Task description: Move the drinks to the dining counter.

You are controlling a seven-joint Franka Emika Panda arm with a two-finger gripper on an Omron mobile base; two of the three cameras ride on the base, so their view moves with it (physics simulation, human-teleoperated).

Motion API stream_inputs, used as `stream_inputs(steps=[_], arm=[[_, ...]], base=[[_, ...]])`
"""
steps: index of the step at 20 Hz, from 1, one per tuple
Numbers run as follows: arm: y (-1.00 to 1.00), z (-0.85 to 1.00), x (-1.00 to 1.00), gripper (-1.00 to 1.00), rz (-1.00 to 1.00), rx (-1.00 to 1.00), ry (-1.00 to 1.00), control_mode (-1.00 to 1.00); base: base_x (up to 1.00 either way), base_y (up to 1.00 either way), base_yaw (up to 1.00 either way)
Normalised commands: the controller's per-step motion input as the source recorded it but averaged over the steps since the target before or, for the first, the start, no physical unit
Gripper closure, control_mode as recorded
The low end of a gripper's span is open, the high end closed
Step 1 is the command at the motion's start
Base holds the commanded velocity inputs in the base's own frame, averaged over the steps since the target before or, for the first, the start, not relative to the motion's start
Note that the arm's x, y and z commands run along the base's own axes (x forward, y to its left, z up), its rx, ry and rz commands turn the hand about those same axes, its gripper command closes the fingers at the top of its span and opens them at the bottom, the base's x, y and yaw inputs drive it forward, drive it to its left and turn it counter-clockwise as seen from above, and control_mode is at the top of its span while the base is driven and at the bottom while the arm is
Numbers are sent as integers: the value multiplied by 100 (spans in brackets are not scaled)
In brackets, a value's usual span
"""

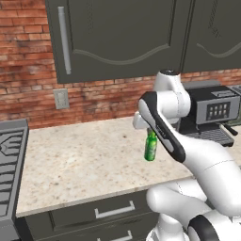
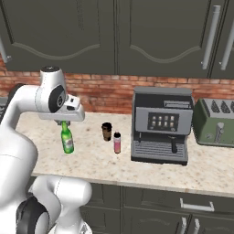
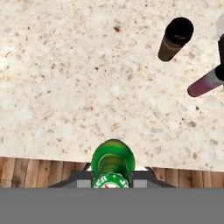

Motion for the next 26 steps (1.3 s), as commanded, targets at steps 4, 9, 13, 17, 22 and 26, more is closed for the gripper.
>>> stream_inputs(steps=[4,9,13,17,22,26], arm=[[0,0,0,100,0,0,0,100],[0,0,0,100,0,0,0,100],[0,0,0,100,0,0,0,100],[0,0,0,100,0,0,0,100],[0,0,0,100,0,0,0,100],[0,0,0,100,0,0,0,100]], base=[[-69,-9,0],[-100,0,9],[-100,31,32],[-77,94,66],[-36,89,86],[-22,72,91]])
